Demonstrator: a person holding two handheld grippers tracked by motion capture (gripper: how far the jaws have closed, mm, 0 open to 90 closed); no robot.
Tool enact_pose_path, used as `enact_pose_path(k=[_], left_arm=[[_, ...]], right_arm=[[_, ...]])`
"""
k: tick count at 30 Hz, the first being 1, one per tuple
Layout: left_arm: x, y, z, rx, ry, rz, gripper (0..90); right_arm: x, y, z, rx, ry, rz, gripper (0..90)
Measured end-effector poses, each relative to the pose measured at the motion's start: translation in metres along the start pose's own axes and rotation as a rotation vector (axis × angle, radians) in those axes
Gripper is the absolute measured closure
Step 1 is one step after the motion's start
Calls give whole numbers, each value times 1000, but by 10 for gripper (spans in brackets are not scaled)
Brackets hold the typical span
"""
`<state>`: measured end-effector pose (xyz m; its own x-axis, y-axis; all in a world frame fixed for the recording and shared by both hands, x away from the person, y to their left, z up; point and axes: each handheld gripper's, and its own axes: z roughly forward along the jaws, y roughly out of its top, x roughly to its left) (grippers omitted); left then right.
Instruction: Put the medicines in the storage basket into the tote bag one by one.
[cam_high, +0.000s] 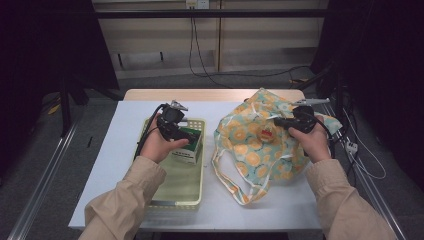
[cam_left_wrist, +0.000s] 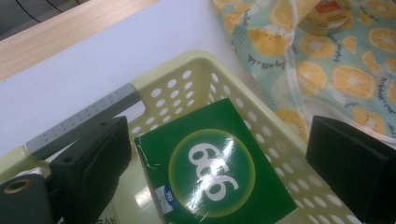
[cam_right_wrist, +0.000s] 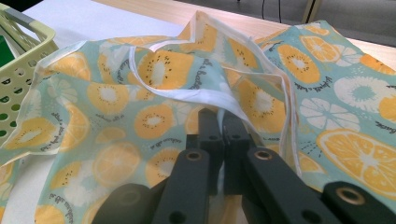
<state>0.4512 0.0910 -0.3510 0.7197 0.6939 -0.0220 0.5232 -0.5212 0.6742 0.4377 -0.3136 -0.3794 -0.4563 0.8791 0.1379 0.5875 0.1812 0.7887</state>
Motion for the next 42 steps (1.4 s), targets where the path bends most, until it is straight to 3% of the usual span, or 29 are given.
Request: enact_pose_path(k=[6,11,17,21,23,30,42], left_arm=[[4,-6,9,4,-3,-16,72],[5,-12,16,12,27,-20,72],[4,-14,19,37,31,-33,68],[0,-17,16,16,0,-33,69],[-3,-18,18,37,-15,-26,66],[-5,-24,20,57,28,-6,56],[0,-30,14,43,56,-42,58]], right_arm=[[-1,0,-1,-2,0,2,898],[-1,0,0,-1,2,1,899],[0,0,1,0,6,2,899],[0,-1,1,-1,7,3,898],[0,-1,1,0,6,2,898],[1,-1,2,1,7,0,898],[1,-1,-1,-5,3,1,898]])
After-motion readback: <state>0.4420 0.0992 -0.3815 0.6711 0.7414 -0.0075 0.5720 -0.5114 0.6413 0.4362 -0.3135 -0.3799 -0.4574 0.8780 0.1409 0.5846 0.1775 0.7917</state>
